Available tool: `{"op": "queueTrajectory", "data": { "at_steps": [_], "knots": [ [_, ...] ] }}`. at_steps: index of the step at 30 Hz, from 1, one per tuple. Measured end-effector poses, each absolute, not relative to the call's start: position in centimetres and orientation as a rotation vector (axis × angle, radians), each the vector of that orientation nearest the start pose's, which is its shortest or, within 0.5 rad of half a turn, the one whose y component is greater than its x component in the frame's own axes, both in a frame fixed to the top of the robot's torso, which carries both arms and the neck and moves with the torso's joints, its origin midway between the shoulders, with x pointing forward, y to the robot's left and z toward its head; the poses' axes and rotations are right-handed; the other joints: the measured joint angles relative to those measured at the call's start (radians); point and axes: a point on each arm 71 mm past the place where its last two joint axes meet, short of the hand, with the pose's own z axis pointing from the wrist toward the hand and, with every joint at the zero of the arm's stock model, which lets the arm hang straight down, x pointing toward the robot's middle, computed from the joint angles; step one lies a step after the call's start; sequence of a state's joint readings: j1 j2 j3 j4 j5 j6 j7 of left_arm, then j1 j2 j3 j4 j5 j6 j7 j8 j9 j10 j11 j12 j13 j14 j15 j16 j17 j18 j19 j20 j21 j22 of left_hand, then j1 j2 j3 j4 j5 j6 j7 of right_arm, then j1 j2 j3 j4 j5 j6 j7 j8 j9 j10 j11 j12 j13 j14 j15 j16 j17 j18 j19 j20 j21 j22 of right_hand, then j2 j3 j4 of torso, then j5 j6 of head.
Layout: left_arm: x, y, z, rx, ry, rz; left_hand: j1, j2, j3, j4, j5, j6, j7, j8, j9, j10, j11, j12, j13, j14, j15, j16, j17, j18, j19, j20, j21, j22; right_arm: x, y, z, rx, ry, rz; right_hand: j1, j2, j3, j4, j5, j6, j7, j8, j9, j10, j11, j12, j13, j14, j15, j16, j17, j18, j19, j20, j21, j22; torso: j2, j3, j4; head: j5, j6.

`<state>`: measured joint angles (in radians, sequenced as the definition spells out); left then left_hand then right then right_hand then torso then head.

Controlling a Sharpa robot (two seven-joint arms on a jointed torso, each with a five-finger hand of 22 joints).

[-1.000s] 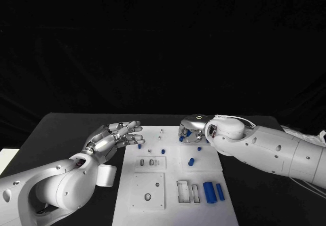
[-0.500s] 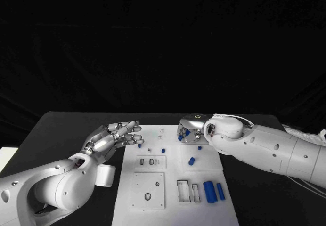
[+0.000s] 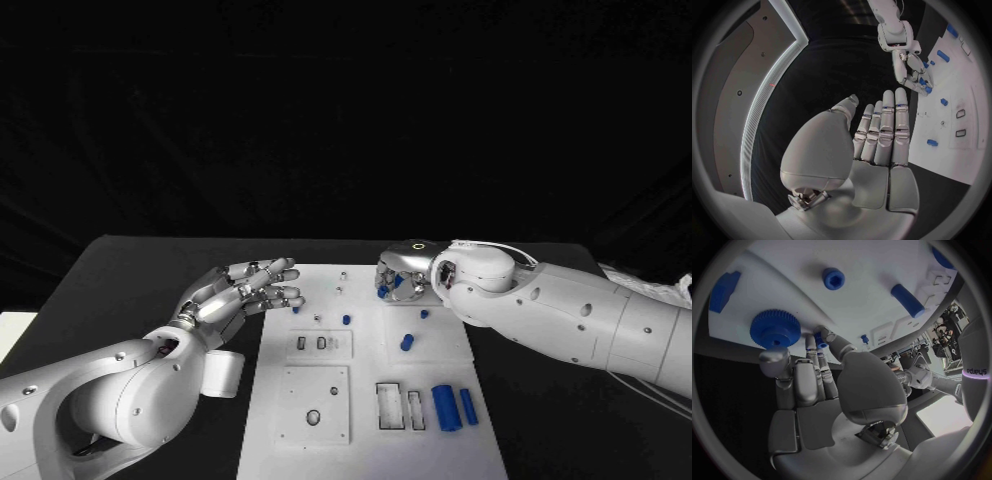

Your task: Assemble the parts on the task board

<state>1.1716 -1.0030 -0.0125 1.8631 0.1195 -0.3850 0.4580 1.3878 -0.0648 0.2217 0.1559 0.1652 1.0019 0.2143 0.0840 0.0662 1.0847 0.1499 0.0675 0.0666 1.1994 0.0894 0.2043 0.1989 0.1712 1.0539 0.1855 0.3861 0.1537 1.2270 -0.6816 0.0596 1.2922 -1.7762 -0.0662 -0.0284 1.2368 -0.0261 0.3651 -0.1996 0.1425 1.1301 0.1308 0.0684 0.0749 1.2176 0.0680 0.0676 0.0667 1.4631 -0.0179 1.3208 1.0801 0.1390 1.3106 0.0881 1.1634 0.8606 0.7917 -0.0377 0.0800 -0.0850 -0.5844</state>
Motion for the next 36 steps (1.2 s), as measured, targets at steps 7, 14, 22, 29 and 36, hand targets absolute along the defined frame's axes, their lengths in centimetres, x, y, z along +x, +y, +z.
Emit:
{"op": "queueTrajectory", "data": {
  "at_steps": [7,14,22,29,36],
  "knots": [
    [42.2,19.4,-15.3,-1.228,1.372,-1.702,0.0,0.0,0.003,-0.003,0.0,0.0,0.0,0.0,0.0,-0.004,0.004,-0.002,0.0,0.0,0.0,-0.004,0.001,0.0,0.0,0.0,0.0,0.0,53.5,-17.7,-16.3,-0.503,1.655,0.451,0.005,0.014,0.032,0.026,-0.017,0.029,0.0,0.005,0.001,0.041,-0.009,-0.001,0.0,0.0,0.0,0.004,0.003,0.0,0.011,-0.011,0.045,0.059,0.001,-0.0006,0.0008,0.0,0.001],
    [42.2,19.5,-15.3,-1.23,1.374,-1.697,0.0,0.0,0.003,-0.003,0.0,0.0,0.0,-0.004,0.0,-0.004,0.004,-0.002,0.0,0.0,0.0,-0.004,0.003,0.0,0.0,0.0,0.0,0.0,53.1,-17.0,-15.9,-0.485,1.594,0.479,0.004,0.017,0.044,0.039,-0.038,0.031,0.001,0.005,0.001,0.05,-0.014,-0.001,0.001,0.004,-0.004,0.008,0.003,-0.016,0.033,-0.011,0.077,0.109,0.002,-0.0019,0.0019,0.002,0.007],
    [42.2,19.5,-15.3,-1.232,1.378,-1.695,0.0,0.0,0.006,-0.006,0.0,-0.003,0.003,-0.008,0.0,-0.007,0.007,-0.002,0.0,0.0,0.0,-0.008,0.005,0.0,-0.004,0.004,0.0,0.0,53.2,-15.8,-14.9,-0.456,1.521,0.498,0.004,0.017,0.05,0.045,-0.045,0.031,0.001,0.005,0.001,0.053,-0.011,-0.001,0.001,0.004,-0.004,0.008,0.003,-0.016,0.033,-0.011,0.081,0.118,0.004,-0.0024,0.0025,0.006,0.013],
    [42.2,19.5,-15.3,-1.234,1.382,-1.694,0.0,0.0,0.006,-0.012,0.0,-0.003,0.003,-0.008,0.0,-0.007,0.007,-0.002,0.0,-0.003,0.003,-0.008,0.005,0.0,-0.004,0.004,0.0,0.0,53.4,-14.5,-14.5,-0.442,1.482,0.509,0.004,0.017,0.053,0.048,-0.048,0.031,0.001,0.005,0.001,0.053,-0.011,-0.001,0.001,0.004,-0.004,0.008,0.002,-0.016,0.033,-0.011,0.083,0.119,0.005,-0.0023,0.0036,0.011,0.015],
    [42.3,19.4,-15.4,-1.235,1.385,-1.694,0.0,0.0,0.006,-0.011,0.0,-0.003,0.003,-0.008,0.0,-0.007,0.007,-0.002,0.0,-0.003,0.003,-0.008,0.006,0.0,-0.004,0.004,0.0,-0.001,54.1,-13.3,-14.6,-0.432,1.46,0.505,0.004,0.017,0.056,0.051,-0.054,0.031,0.001,0.004,0.001,0.053,-0.01,-0.001,0.001,0.004,-0.004,0.012,0.004,-0.016,0.033,-0.011,0.083,0.12,0.007,-0.0022,0.0044,0.014,0.018]
  ]
}}
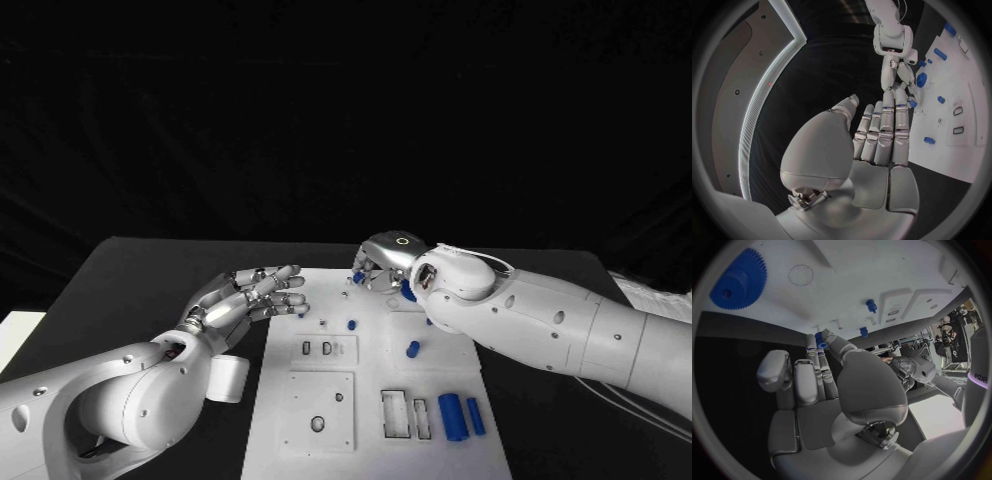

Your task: Assemble the parts on the task board

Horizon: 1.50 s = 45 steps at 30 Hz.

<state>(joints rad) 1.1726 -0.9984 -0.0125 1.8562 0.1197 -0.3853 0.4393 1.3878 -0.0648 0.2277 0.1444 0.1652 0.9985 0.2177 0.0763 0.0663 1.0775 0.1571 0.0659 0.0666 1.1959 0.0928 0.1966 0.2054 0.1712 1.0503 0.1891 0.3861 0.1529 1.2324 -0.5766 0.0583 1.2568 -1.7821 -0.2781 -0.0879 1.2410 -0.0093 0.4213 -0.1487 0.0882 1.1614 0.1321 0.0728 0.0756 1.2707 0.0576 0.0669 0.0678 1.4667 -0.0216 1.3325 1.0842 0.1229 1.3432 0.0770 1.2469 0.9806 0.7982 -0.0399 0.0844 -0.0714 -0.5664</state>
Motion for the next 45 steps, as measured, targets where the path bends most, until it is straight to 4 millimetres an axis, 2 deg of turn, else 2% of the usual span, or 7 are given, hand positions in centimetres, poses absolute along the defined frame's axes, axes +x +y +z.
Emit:
{"op": "queueTrajectory", "data": {
  "at_steps": [16,26,45],
  "knots": [
    [42.3,19.2,-15.4,-1.236,1.389,-1.695,0.0,0.0,0.0,0.0,0.0,0.0,0.0,0.0,0.0,0.0,0.0,0.0,0.0,0.0,0.0,-0.006,0.0,0.0,0.0,0.0,0.0,0.0,55.4,-12.5,-15.1,-0.422,1.459,0.479,0.0,0.0,0.004,0.004,-0.005,0.0,0.0,-0.008,0.0,0.0,0.0,0.0,0.0,0.0,0.0,0.0,0.0,0.0,0.0,0.0,0.004,0.004,0.002,0.0003,-0.0017,0.007,0.002],
    [42.3,19.2,-15.3,-1.235,1.39,-1.697,0.0,0.0,0.003,-0.002,0.0,0.0,0.0,0.0,0.0,-0.004,0.004,0.0,0.0,0.0,0.0,-0.006,0.001,0.0,0.0,0.0,0.0,0.0,55.9,-12.2,-15.2,-0.418,1.462,0.47,-0.005,-0.006,0.014,0.02,-0.006,0.0,0.0,-0.008,0.0,0.0,0.0,0.0,0.0,0.0,0.0,0.0,0.0,0.0,0.0,0.0,0.004,0.005,0.002,-0.0003,-0.0021,0.009,-0.002],
    [42.5,19.2,-15.3,-1.234,1.388,-1.694,0.0,0.0,0.003,-0.002,0.0,0.0,0.0,0.0,0.0,-0.004,0.004,0.0,0.0,0.0,0.0,-0.006,0.001,0.0,0.0,0.0,0.0,0.0,55.7,-12.0,-15.2,-0.423,1.461,0.474,-0.01,-0.011,0.016,0.028,-0.01,0.0,0.0,-0.008,0.0,0.0,0.001,0.0,-0.001,0.0,0.0,0.0,-0.004,0.0,0.0,0.0,0.004,0.007,0.003,-0.0011,-0.003,0.01,-0.007]
  ]
}}
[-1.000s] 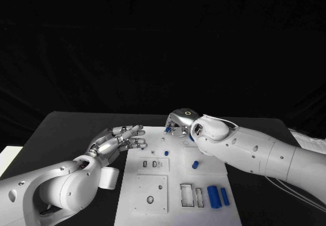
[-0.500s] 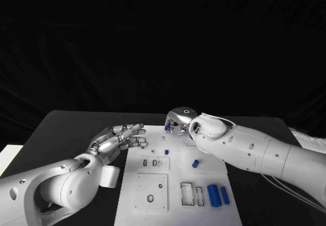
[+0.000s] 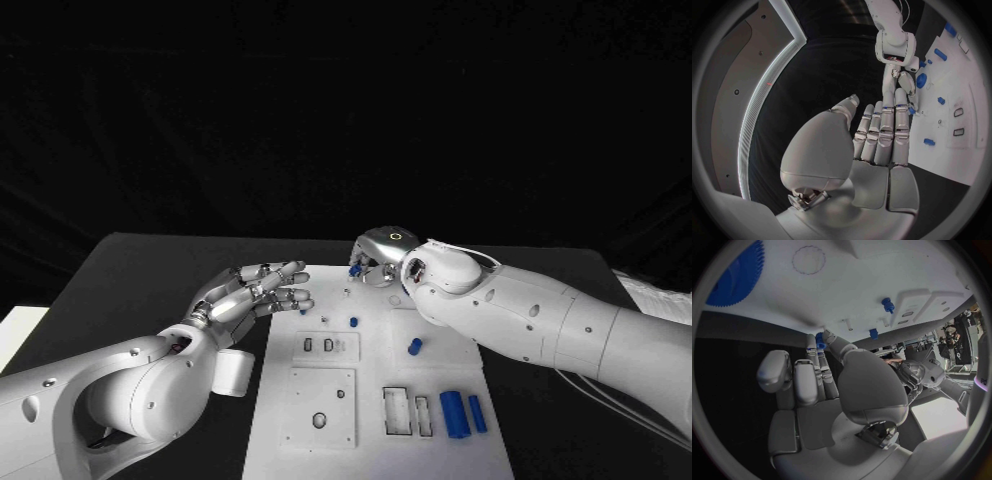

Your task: Assemble the parts on the task board

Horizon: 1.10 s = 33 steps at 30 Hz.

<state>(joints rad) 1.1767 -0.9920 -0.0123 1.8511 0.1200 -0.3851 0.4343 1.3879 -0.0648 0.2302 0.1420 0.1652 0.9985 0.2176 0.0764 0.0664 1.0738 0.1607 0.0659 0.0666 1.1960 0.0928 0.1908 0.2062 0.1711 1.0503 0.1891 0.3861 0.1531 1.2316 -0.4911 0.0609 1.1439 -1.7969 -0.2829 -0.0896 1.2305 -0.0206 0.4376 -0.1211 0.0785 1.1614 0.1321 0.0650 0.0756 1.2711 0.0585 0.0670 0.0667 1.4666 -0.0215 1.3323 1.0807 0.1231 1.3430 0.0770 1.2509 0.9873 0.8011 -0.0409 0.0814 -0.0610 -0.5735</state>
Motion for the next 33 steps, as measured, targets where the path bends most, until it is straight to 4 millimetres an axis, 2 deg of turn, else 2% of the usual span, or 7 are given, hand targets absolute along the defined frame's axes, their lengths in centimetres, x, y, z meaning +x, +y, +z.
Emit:
{"op": "queueTrajectory", "data": {
  "at_steps": [18,20,22,24,27,29,33],
  "knots": [
    [42.5,19.24,-15.29,-1.234,1.388,-1.693,0.0,0.0,0.0,0.0,0.0,-0.004,0.004,-0.004,0.0,0.0,0.0,0.0,0.0,-0.003,0.003,0.0,0.001,0.0,-0.004,0.004,0.0,-0.001,55.33,-11.65,-15.48,-0.433,1.464,0.488,-0.003,-0.005,0.0,0.001,-0.004,0.0,0.0,-0.005,0.0,0.001,0.001,0.0,0.0,0.0,0.0,0.0,0.0,0.0,0.0,0.0,0.004,0.001,0.001,0.0004,-0.0004,0.002,0.001],
    [42.5,19.24,-15.29,-1.234,1.388,-1.693,0.0,0.0,0.0,0.0,0.0,-0.004,0.004,-0.004,0.0,0.0,0.0,0.0,0.0,-0.003,0.003,0.0,0.001,0.0,-0.004,0.004,0.0,-0.001,55.37,-11.63,-15.5,-0.433,1.465,0.487,-0.003,-0.016,0.006,0.012,-0.005,0.0,0.0,-0.006,0.001,-0.013,0.007,-0.003,-0.001,0.0,0.0,0.0,-0.002,0.0,0.0,0.0,0.004,0.002,0.001,0.0003,-0.0005,0.002,0.001],
    [42.5,19.24,-15.29,-1.234,1.389,-1.693,0.0,0.0,0.0,0.0,0.0,-0.004,0.004,-0.004,0.0,0.0,0.0,0.0,0.0,-0.003,0.003,0.0,0.001,0.0,-0.004,0.004,0.0,-0.001,55.44,-11.65,-15.56,-0.432,1.467,0.484,-0.01,-0.04,0.003,0.028,-0.013,-0.034,0.011,-0.002,0.016,-0.069,0.021,-0.006,-0.004,-0.002,0.014,-0.004,-0.02,0.0,-0.008,0.008,0.003,-0.01,0.001,0.0002,-0.0005,0.002,0.001],
    [42.49,19.24,-15.29,-1.234,1.389,-1.693,0.0,0.0,0.0,0.0,0.0,-0.004,0.004,-0.004,0.0,0.0,0.0,0.0,0.0,-0.003,0.003,0.0,0.001,0.0,-0.004,0.004,0.0,-0.001,55.47,-11.66,-15.71,-0.431,1.472,0.481,-0.011,-0.071,-0.01,0.044,-0.022,-0.132,0.019,0.004,-0.001,-0.157,0.033,-0.006,-0.006,0.0,0.025,-0.023,-0.051,0.0,-0.025,0.025,-0.02,-0.046,0.001,0.0001,-0.0005,0.001,0.001],
    [42.49,19.24,-15.29,-1.234,1.389,-1.693,0.0,0.0,0.0,0.0,0.0,-0.004,0.004,-0.004,0.0,0.0,0.0,0.0,0.0,-0.003,0.003,0.0,0.001,0.0,-0.004,0.004,0.0,-0.001,55.54,-11.7,-15.82,-0.43,1.477,0.476,0.004,-0.103,-0.064,0.061,-0.022,-0.228,0.012,-0.001,-0.011,-0.251,0.047,-0.006,-0.005,0.0,0.036,-0.038,-0.078,0.0,-0.044,0.043,-0.048,-0.091,0.001,-0.0006,-0.0003,0.001,0.001],
    [42.49,19.24,-15.29,-1.234,1.389,-1.693,0.0,0.0,0.0,0.0,0.0,-0.004,0.004,-0.004,0.0,0.0,0.0,0.0,0.0,-0.003,0.003,0.0,0.001,0.0,-0.004,0.004,0.0,-0.001,55.57,-11.74,-15.84,-0.428,1.478,0.474,0.016,-0.115,-0.097,0.077,-0.022,-0.243,0.014,-0.001,-0.011,-0.271,0.053,-0.001,-0.004,0.0,0.036,-0.039,-0.087,0.0,-0.052,0.045,-0.057,-0.104,0.001,-0.0006,0.0,0.0,0.001],
    [42.5,19.29,-15.29,-1.235,1.389,-1.692,0.0,0.0,0.0,0.0,0.0,-0.004,0.004,-0.004,0.0,0.0,0.0,0.0,0.0,-0.003,0.003,0.0,0.001,0.0,-0.004,0.004,0.0,-0.001,55.51,-11.83,-15.79,-0.428,1.477,0.473,0.038,-0.105,-0.125,0.1,-0.022,-0.243,0.014,-0.001,-0.01,-0.272,0.052,0.012,-0.002,0.0,0.036,-0.043,-0.092,0.0,-0.052,0.045,-0.058,-0.107,0.001,-0.0006,0.0001,0.0,0.0]
  ]
}}
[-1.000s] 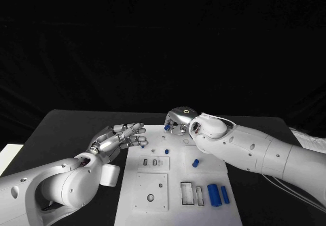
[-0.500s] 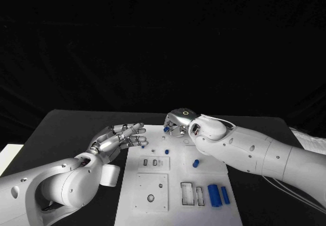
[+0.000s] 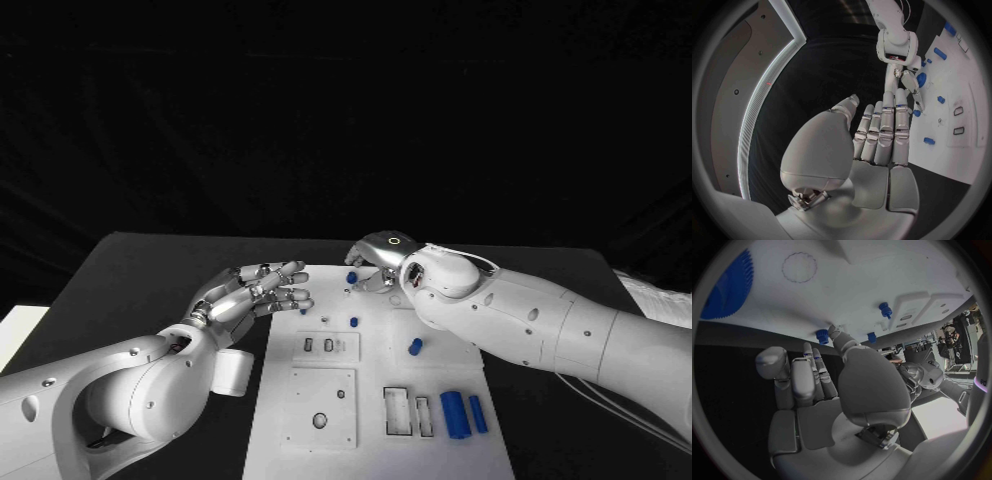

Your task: Assemble the parts on the task board

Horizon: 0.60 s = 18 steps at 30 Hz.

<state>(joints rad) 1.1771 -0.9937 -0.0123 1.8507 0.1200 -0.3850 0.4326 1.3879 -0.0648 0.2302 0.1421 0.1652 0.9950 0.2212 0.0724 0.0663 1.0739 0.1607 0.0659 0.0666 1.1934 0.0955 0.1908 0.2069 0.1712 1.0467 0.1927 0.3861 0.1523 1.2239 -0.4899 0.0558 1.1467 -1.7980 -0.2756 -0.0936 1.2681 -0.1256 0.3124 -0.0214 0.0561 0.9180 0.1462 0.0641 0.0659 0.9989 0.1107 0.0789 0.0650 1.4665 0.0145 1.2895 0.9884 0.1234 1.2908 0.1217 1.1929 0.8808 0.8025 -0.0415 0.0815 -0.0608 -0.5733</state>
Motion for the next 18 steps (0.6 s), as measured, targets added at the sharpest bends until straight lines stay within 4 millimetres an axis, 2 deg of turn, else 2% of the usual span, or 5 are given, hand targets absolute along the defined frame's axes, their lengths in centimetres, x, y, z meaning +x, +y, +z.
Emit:
{"op": "queueTrajectory", "data": {
  "at_steps": [5,10,12,16,18],
  "knots": [
    [42.5,19.4,-15.3,-1.236,1.388,-1.689,0.0,0.0,0.0,0.0,0.0,0.0,0.0,0.0,0.0,0.0,0.0,0.0,0.0,0.0,0.0,-0.005,0.001,0.0,0.0,0.0,0.0,0.0,54.8,-12.8,-15.4,-0.429,1.468,0.48,0.019,0.01,-0.018,0.018,0.008,0.022,0.007,0.0,0.002,0.05,-0.012,0.029,0.002,0.0,0.0,0.0,0.005,0.0,0.006,-0.006,0.011,0.017,0.0,0.0007,-0.0012,-0.001,0.001],
    [42.5,19.6,-15.3,-1.238,1.385,-1.683,0.0,0.0,0.003,-0.003,0.0,0.0,0.0,0.0,0.0,0.0,0.0,0.0,0.0,0.0,0.0,-0.005,0.001,0.0,0.0,0.0,0.0,0.0,53.7,-15.9,-14.6,-0.403,1.456,0.474,0.019,0.01,-0.028,0.038,0.018,0.061,0.008,0.01,0.006,0.142,-0.021,0.069,0.012,0.0,-0.001,0.024,0.044,0.0,0.03,-0.011,0.035,0.054,-0.001,0.0008,-0.0046,-0.007,0.007],
    [42.6,19.7,-15.3,-1.239,1.385,-1.682,0.0,0.0,0.003,-0.003,0.0,0.0,0.0,0.0,0.0,0.0,0.0,0.0,0.0,0.0,0.0,-0.005,0.001,0.0,0.0,0.0,0.0,0.0,53.3,-17.1,-14.1,-0.379,1.451,0.477,0.022,0.013,-0.023,0.045,0.025,0.074,0.009,0.013,0.007,0.209,-0.029,0.099,0.026,-0.001,-0.016,0.049,0.087,0.0,0.047,-0.017,0.058,0.09,-0.001,0.0011,-0.0068,-0.008,0.009],
    [42.6,19.8,-15.4,-1.243,1.383,-1.679,0.0,0.0,0.003,-0.003,0.0,0.0,0.0,0.0,0.0,0.0,0.0,0.0,0.0,0.0,0.0,-0.005,0.001,0.0,0.0,0.0,0.0,0.0,52.7,-20.1,-13.2,-0.293,1.462,0.473,0.031,-0.021,-0.052,0.062,0.046,0.077,-0.006,0.013,0.005,0.389,-0.062,0.214,0.105,-0.001,-0.046,0.089,0.155,-0.005,0.076,-0.046,0.096,0.147,-0.002,0.0027,-0.0129,-0.01,0.013],
    [42.6,19.8,-15.4,-1.245,1.383,-1.677,0.0,0.0,0.003,-0.003,0.0,0.0,0.0,0.0,0.0,0.0,0.0,0.0,0.0,0.0,0.0,-0.005,0.001,0.0,0.0,0.0,0.0,0.0,52.6,-21.3,-13.1,-0.243,1.48,0.468,0.015,-0.039,-0.09,0.078,0.069,0.065,-0.019,0.013,0.005,0.455,-0.08,0.435,0.331,0.0,-0.058,0.108,0.187,-0.016,0.093,-0.063,0.121,0.187,-0.002,0.0038,-0.0158,-0.009,0.014]
  ]
}}
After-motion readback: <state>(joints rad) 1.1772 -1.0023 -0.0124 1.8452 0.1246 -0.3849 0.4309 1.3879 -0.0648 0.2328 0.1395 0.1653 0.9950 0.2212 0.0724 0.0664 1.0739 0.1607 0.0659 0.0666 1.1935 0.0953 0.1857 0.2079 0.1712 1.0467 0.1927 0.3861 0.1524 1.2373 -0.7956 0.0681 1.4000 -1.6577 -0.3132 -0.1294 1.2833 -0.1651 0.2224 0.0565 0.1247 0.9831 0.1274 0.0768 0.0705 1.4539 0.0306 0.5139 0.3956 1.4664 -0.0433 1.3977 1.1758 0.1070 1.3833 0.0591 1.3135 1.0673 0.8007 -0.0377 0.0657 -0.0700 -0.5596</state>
